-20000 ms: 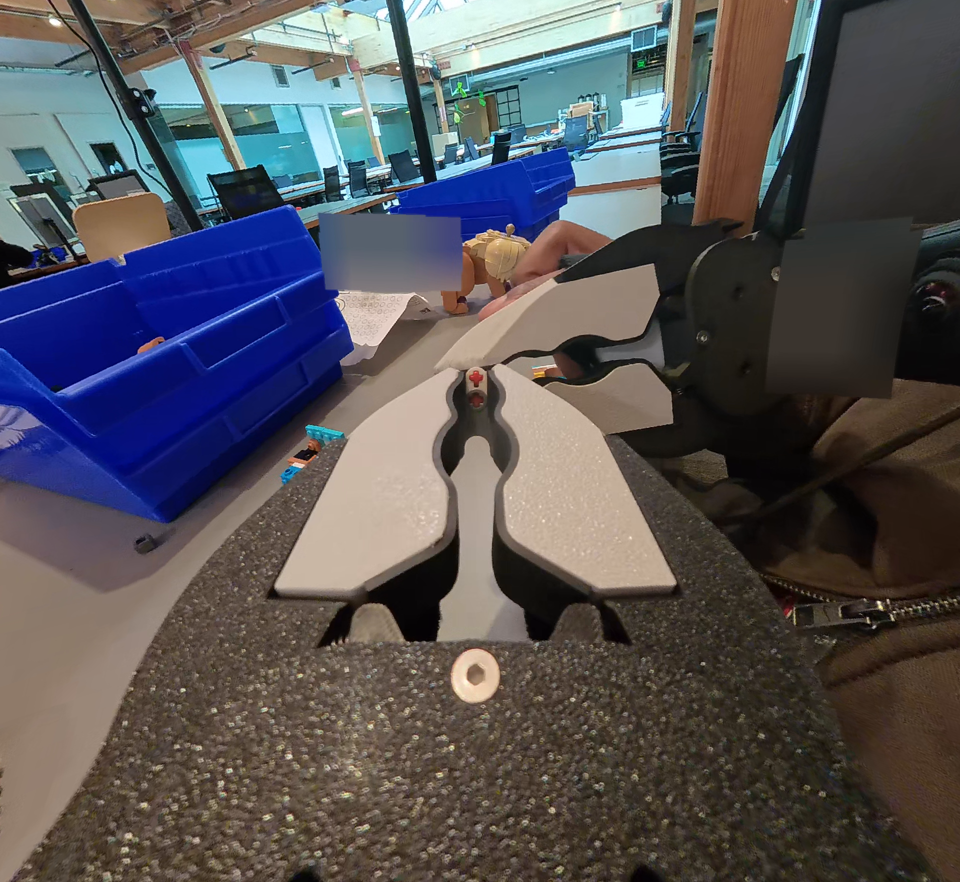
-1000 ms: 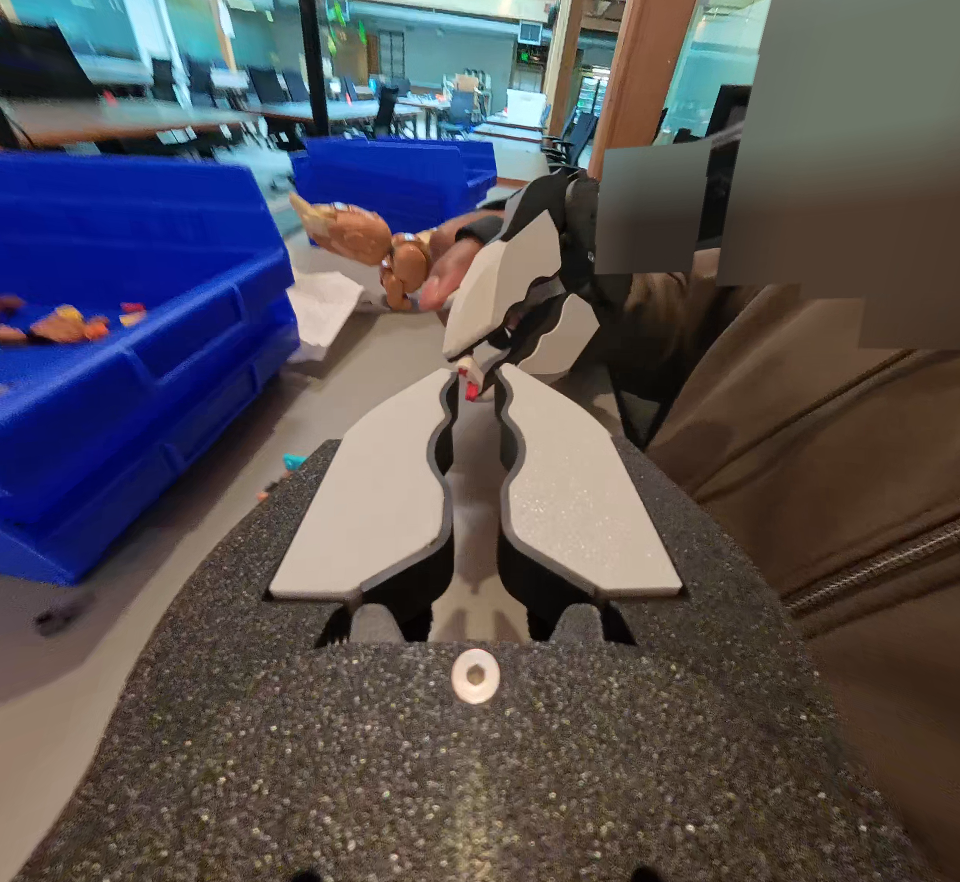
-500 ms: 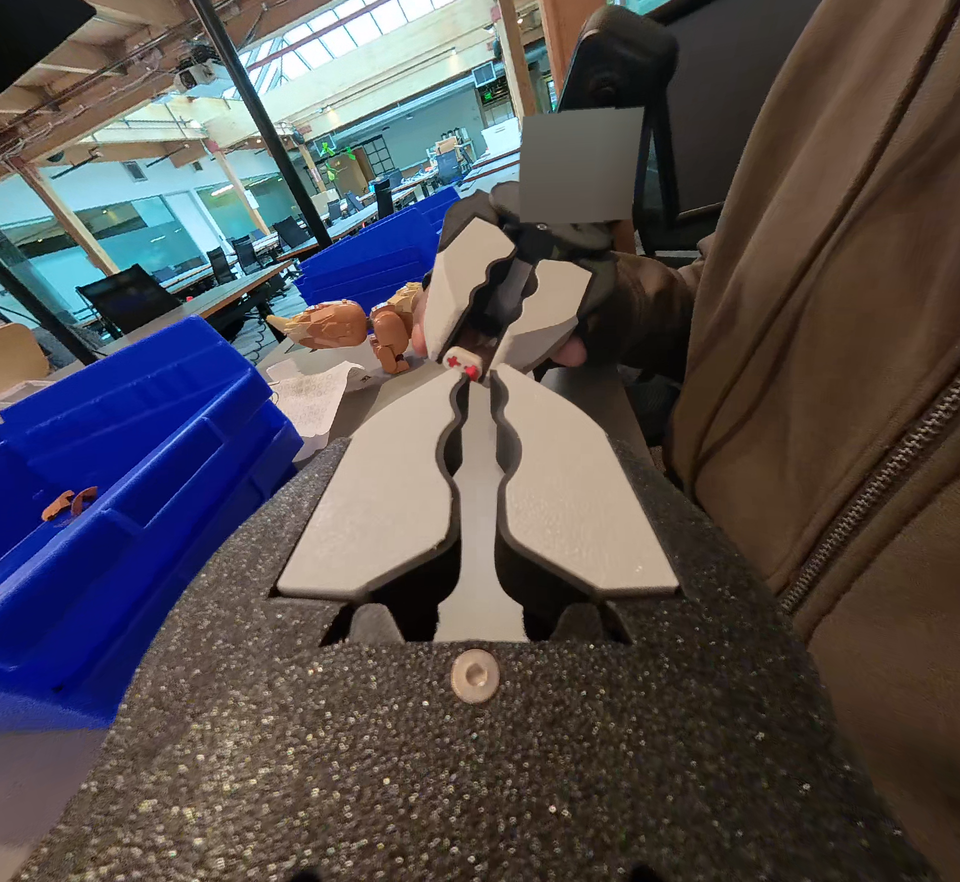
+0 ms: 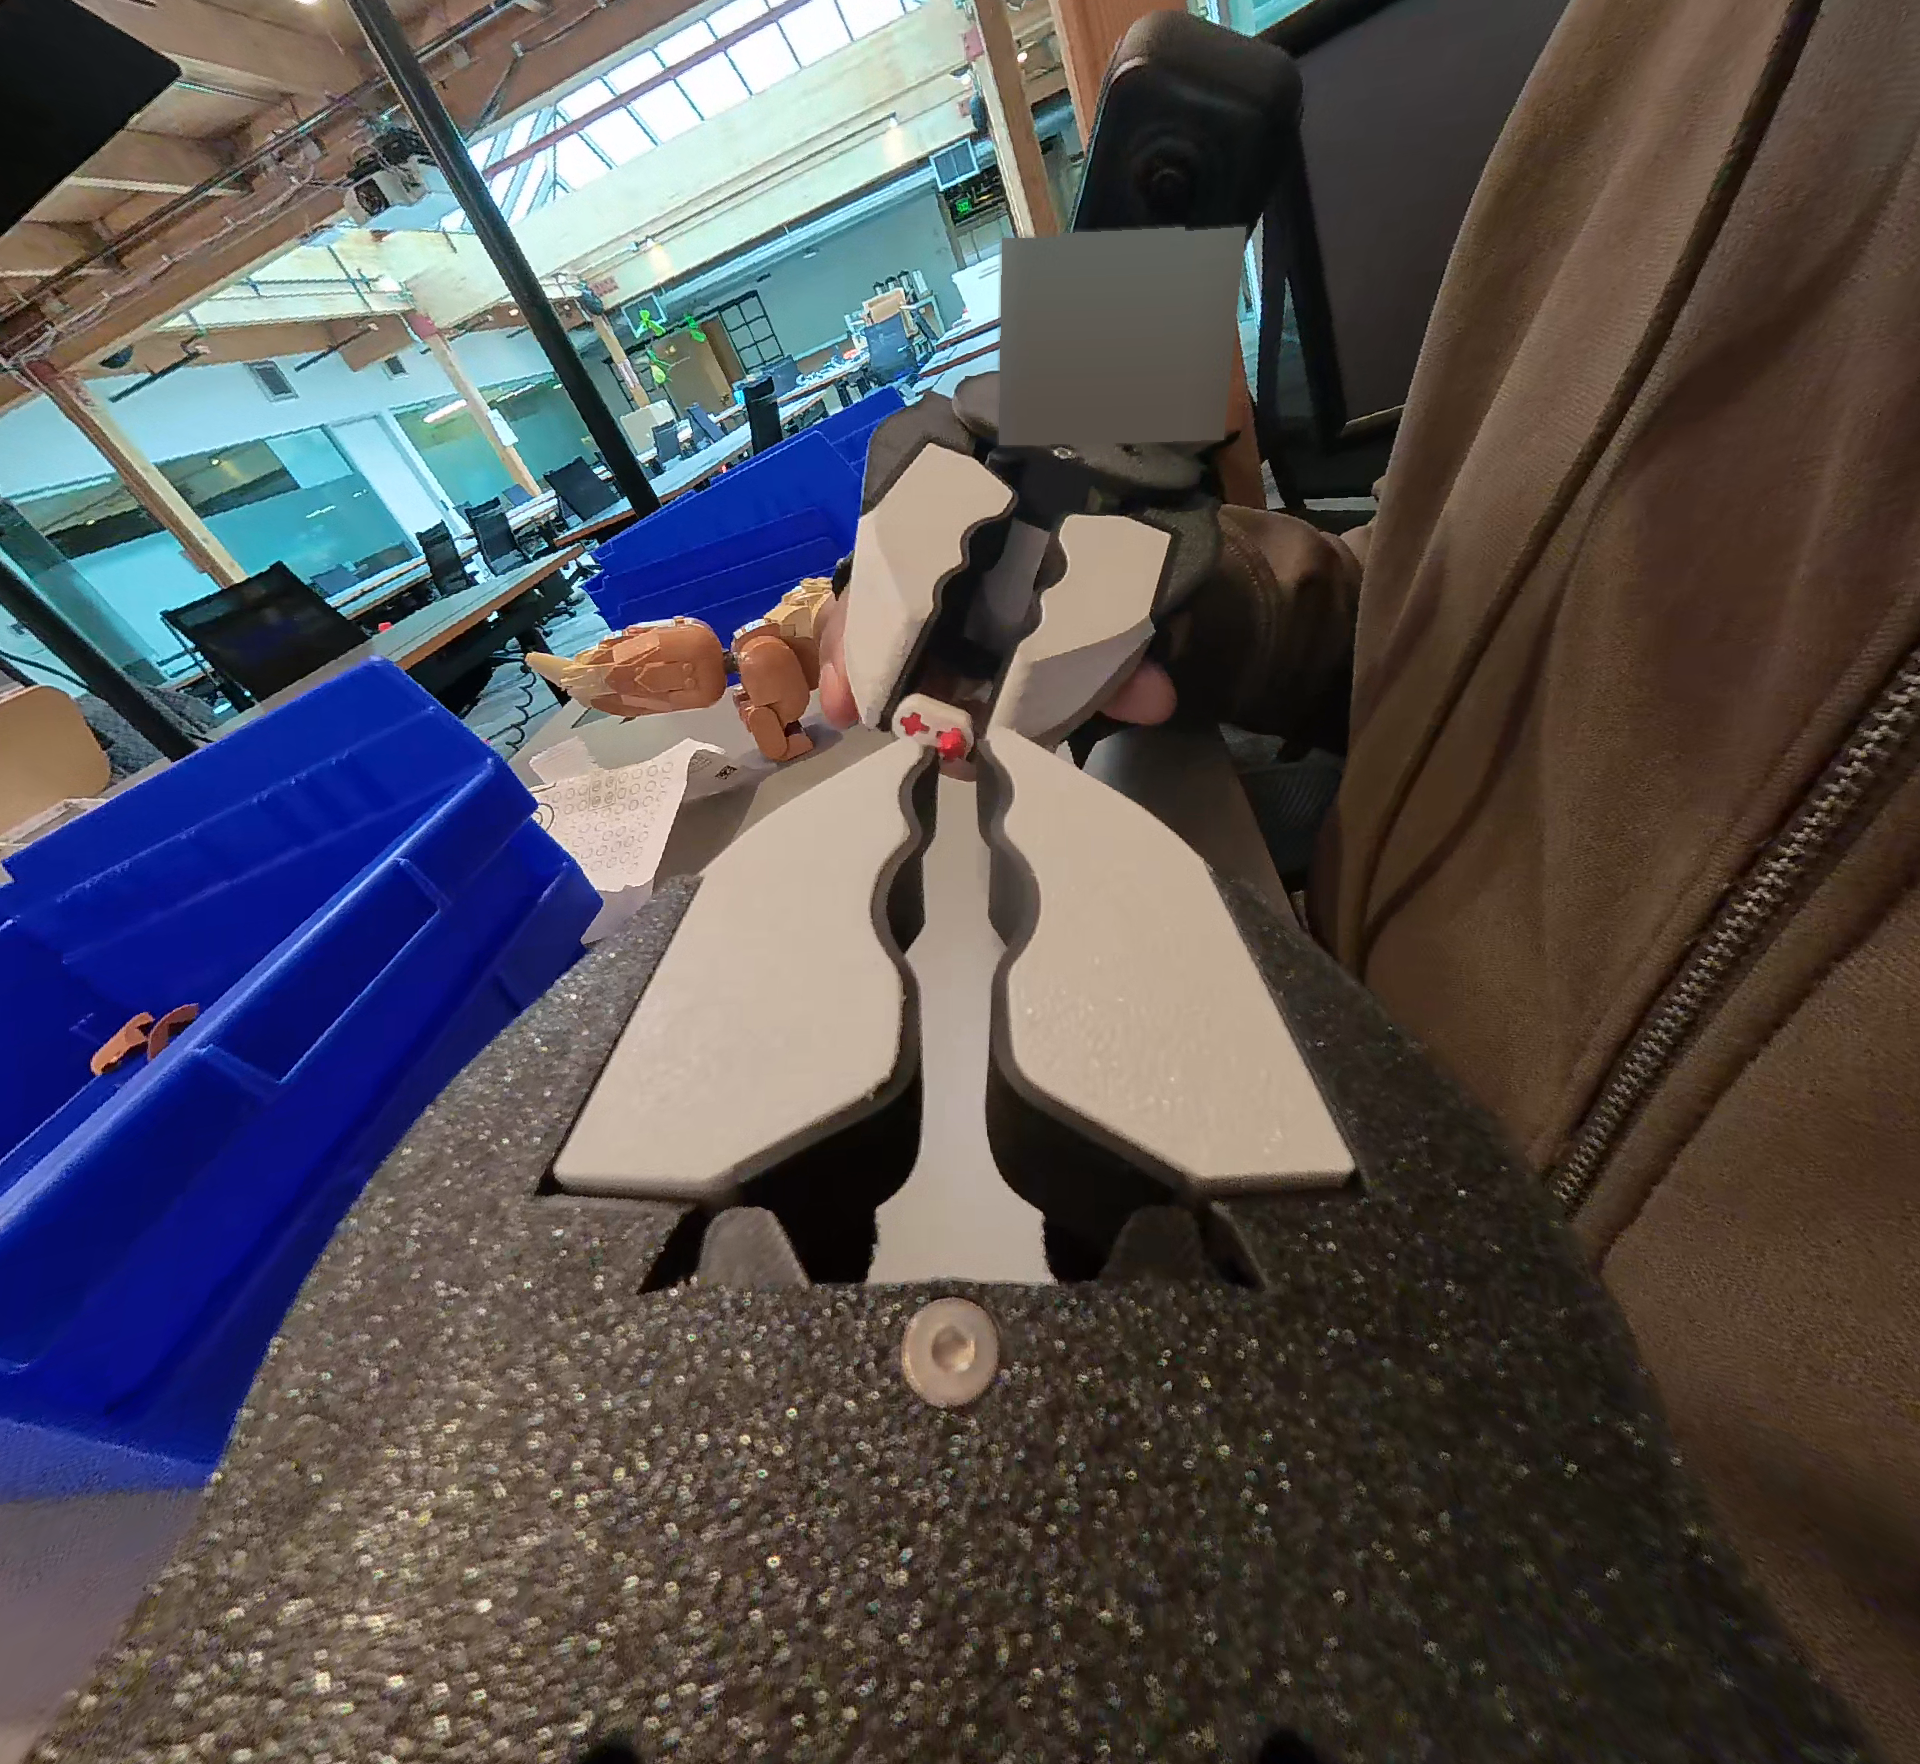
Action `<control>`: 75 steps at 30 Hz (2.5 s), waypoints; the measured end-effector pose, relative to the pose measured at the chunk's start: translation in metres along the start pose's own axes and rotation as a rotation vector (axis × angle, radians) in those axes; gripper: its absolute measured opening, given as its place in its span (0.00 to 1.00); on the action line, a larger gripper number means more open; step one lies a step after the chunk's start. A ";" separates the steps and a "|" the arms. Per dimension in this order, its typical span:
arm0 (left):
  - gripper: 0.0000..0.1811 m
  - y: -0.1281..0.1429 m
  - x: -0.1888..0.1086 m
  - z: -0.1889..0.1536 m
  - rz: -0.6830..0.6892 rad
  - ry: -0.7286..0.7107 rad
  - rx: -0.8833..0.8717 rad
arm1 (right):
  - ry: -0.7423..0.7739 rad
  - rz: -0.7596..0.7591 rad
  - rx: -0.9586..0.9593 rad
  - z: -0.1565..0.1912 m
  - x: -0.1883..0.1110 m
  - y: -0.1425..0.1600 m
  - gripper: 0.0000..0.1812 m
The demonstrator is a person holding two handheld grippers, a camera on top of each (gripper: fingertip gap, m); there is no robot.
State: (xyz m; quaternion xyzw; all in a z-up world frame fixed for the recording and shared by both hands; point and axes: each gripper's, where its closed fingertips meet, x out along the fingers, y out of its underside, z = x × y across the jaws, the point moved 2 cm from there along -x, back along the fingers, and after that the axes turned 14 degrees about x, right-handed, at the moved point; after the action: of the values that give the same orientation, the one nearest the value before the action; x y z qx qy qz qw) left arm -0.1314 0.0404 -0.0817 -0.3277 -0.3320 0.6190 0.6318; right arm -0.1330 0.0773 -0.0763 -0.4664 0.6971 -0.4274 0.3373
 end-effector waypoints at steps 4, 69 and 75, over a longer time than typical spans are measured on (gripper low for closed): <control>0.03 -0.002 0.001 -0.004 -0.006 0.014 0.017 | -0.021 0.000 -0.001 0.004 0.001 0.000 0.09; 0.02 0.033 0.008 -0.023 0.335 0.064 0.203 | 0.110 0.369 -0.223 0.003 0.021 0.059 0.03; 0.02 0.035 0.012 -0.024 0.371 0.036 0.248 | 0.132 0.405 -0.224 0.000 0.022 0.064 0.04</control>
State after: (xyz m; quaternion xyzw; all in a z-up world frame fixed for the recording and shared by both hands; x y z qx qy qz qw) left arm -0.1310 0.0530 -0.1237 -0.3141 -0.1759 0.7547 0.5485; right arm -0.1639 0.0693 -0.1364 -0.3223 0.8401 -0.3008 0.3160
